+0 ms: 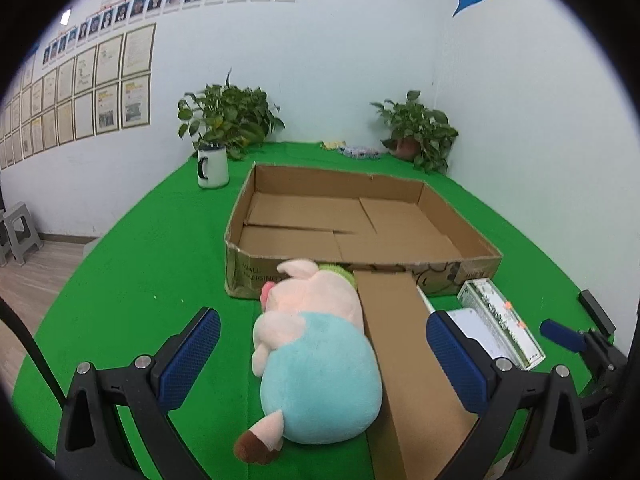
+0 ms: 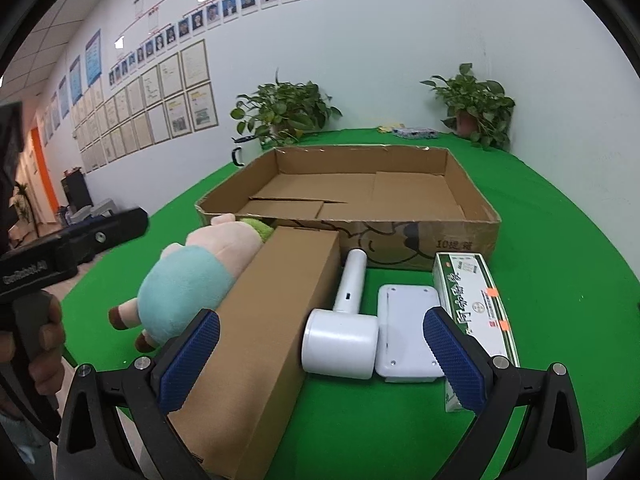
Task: Organize objects
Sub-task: 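Move the left gripper toward the plush pig lying on the table, then grasp the pink-and-teal plush pig with the left gripper and lift it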
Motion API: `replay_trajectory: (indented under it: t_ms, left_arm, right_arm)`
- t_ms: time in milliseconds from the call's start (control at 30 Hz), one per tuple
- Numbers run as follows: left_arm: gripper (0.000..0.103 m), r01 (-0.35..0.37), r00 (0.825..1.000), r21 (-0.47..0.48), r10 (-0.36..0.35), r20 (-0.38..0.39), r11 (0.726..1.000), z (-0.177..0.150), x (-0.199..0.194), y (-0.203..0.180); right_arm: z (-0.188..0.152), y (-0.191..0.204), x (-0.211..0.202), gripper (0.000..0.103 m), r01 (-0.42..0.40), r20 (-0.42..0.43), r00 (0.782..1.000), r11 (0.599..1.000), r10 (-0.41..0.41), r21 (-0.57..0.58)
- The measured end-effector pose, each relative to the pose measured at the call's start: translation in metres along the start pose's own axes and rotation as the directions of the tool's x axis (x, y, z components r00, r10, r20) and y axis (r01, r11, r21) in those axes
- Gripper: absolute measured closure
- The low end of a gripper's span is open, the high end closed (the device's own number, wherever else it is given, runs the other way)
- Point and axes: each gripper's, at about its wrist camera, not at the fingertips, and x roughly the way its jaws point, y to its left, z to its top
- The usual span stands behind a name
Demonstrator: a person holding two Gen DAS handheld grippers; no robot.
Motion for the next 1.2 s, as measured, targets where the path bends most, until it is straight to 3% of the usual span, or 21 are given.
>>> replay_trajectory:
  t_ms: [100, 167, 200, 233, 267, 500, 633, 700, 933, 1100, 1167, 1200]
  left_arm:
    - [0.0, 0.018, 0.995, -0.016, -0.019, -0.093, 1.0, -0.009, 0.022, 0.006]
    - [0.003, 0.064, 0.985, -0.049, -0.071, -0.155, 0.997, -0.018, 0.038, 0.01]
    - [0.007, 0.078, 0.979, -0.056, -0.087, -0.183, 0.995, -0.023, 0.045, 0.011]
    - [0.02, 0.077, 0.973, -0.057, -0.088, -0.213, 0.995, -0.028, 0.052, 0.011]
    - [0.023, 0.076, 0.965, -0.066, -0.09, -0.245, 0.995, -0.035, 0.059, 0.013]
    - [0.038, 0.097, 0.971, -0.096, -0.115, -0.208, 0.991, -0.045, 0.051, 0.016]
    - [0.043, 0.089, 0.973, -0.121, -0.113, -0.203, 0.989, -0.047, 0.04, 0.023]
    - [0.044, 0.08, 0.973, -0.134, -0.107, -0.206, 0.988, -0.049, 0.031, 0.027]
    - [0.044, 0.029, 0.978, -0.183, -0.065, -0.197, 0.983, -0.074, -0.017, 0.051]
    - [0.044, 0.019, 0.981, -0.217, -0.06, -0.183, 0.976, -0.091, -0.04, 0.059]
    - [0.044, -0.001, 0.982, -0.217, -0.04, -0.182, 0.976, -0.094, -0.044, 0.058]
    - [0.044, -0.002, 0.983, -0.222, -0.039, -0.179, 0.975, -0.095, -0.045, 0.058]
  right_arm:
    - [0.003, 0.001, 0.001, 0.0, -0.04, 0.0, 0.999, 0.999, 0.04, -0.003]
    - [0.004, 0.002, 0.001, 0.0, -0.075, -0.007, 0.997, 0.997, 0.075, 0.008]
    - [0.005, 0.003, 0.002, 0.0, -0.09, -0.009, 0.996, 0.996, 0.09, 0.008]
    - [0.007, 0.004, 0.004, 0.0, -0.109, -0.018, 0.994, 0.994, 0.11, 0.01]
    - [0.007, 0.005, 0.005, 0.0, -0.115, -0.017, 0.993, 0.993, 0.115, 0.019]
    - [0.025, 0.011, 0.023, 0.0, -0.224, -0.082, 0.97, 0.971, 0.231, 0.083]
    - [0.04, 0.024, 0.039, 0.0, -0.289, -0.133, 0.945, 0.953, 0.299, 0.087]
    - [0.049, 0.037, 0.051, 0.0, -0.322, -0.176, 0.928, 0.945, 0.328, 0.067]
    - [0.07, 0.096, 0.102, 0.001, -0.466, -0.333, 0.818, 0.88, 0.468, 0.091]
    - [0.058, 0.159, 0.136, 0.004, -0.513, -0.49, 0.731, 0.856, 0.475, 0.066]
    - [0.05, 0.181, 0.144, 0.007, -0.519, -0.536, 0.708, 0.853, 0.459, 0.044]
    - [0.048, 0.191, 0.145, 0.007, -0.519, -0.544, 0.71, 0.854, 0.447, 0.025]
